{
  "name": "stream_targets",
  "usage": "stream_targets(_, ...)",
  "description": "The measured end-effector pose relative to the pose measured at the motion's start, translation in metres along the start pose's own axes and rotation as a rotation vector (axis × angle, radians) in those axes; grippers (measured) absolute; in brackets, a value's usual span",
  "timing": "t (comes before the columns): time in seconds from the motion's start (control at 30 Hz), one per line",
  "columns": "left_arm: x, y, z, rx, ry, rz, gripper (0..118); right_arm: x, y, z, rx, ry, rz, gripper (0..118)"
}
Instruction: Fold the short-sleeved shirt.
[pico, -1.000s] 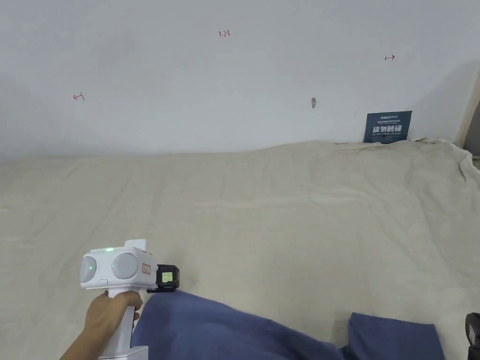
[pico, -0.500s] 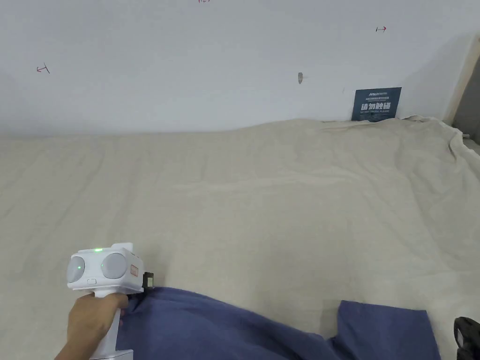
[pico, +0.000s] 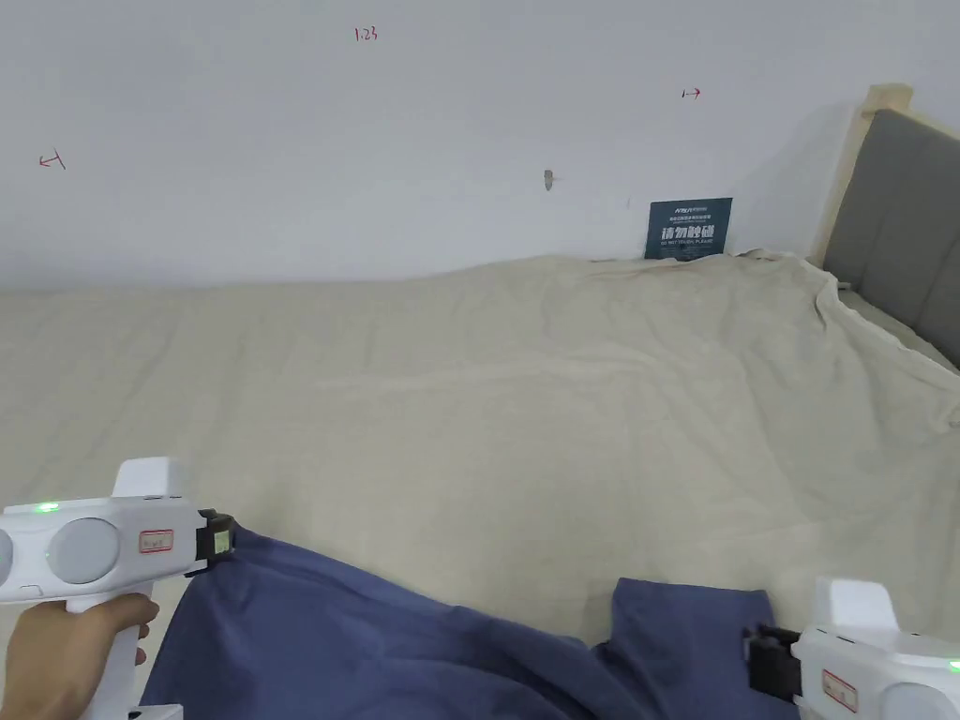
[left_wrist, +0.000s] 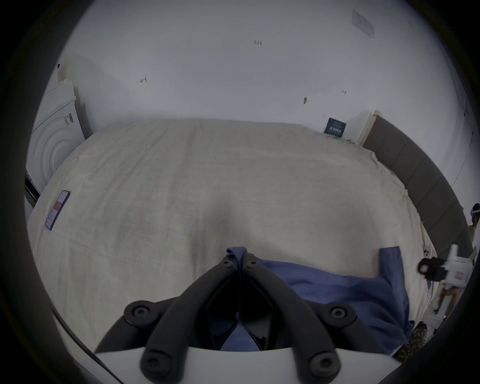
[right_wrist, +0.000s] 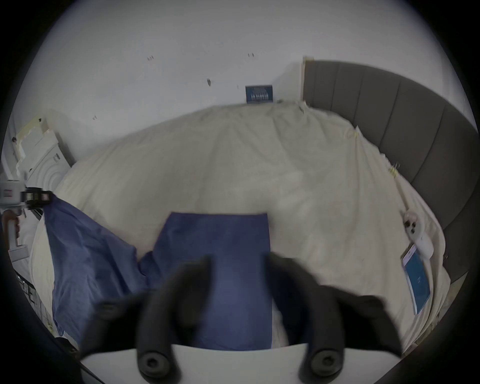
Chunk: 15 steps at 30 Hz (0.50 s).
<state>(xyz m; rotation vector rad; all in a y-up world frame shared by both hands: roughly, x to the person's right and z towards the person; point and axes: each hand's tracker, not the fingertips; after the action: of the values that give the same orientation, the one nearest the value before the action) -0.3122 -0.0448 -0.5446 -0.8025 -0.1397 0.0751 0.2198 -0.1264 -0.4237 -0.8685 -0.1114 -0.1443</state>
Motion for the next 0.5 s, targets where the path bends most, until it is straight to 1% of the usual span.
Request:
stream_targets(0.03, 0.000, 0.000, 0.009, 0.009, -0.010, 0.005, 0, 0.000, -0.001, -0.010, -0.050, -0.008, 0.009, 100)
stream_targets(0.07, 0.000, -0.001, 0.017, 0.016, -0.014, 0.007, 0, -0.001, -0.003, -0.019, -0.080, -0.028, 0.000, 99)
stream_targets(0.13, 0.002, -0.002, 0.030, 0.022, -0.020, 0.011, 0, -0.002, -0.008, -0.029, -0.109, -0.051, 0.012, 99)
stream_targets(0.2, 0.004, -0.004, 0.042, 0.031, -0.027, 0.013, 0, -0.001, -0.017, -0.042, -0.154, -0.092, 0.027, 95)
stream_targets(0.23, 0.005, -0.005, 0.045, 0.032, -0.026, 0.012, 0, -0.001, -0.021, -0.045, -0.153, -0.094, 0.026, 91)
stream_targets(0.3, 0.005, -0.007, 0.050, 0.033, -0.024, 0.009, 0, -0.002, -0.032, -0.049, -0.177, -0.105, 0.045, 89)
stream_targets(0.33, 0.005, -0.009, 0.052, 0.034, -0.024, 0.010, 0, -0.005, -0.038, -0.053, -0.205, -0.104, 0.056, 81)
stream_targets(0.37, 0.005, -0.010, 0.054, 0.033, -0.023, 0.012, 0, -0.005, -0.043, -0.056, -0.234, -0.098, 0.067, 70)
stream_targets(0.4, 0.004, -0.011, 0.053, 0.032, -0.021, 0.013, 0, -0.004, -0.048, -0.058, -0.215, -0.079, 0.051, 60)
stream_targets(0.43, 0.004, -0.013, 0.054, 0.032, -0.020, 0.015, 0, -0.004, -0.049, -0.055, -0.174, -0.089, 0.031, 59)
stream_targets(0.47, 0.003, -0.015, 0.056, 0.032, -0.018, 0.019, 0, -0.010, -0.050, -0.049, -0.184, -0.087, 0.037, 57)
stream_targets(0.5, 0.003, -0.017, 0.057, 0.031, -0.016, 0.022, 0, -0.012, -0.048, -0.046, -0.182, -0.078, 0.040, 49)
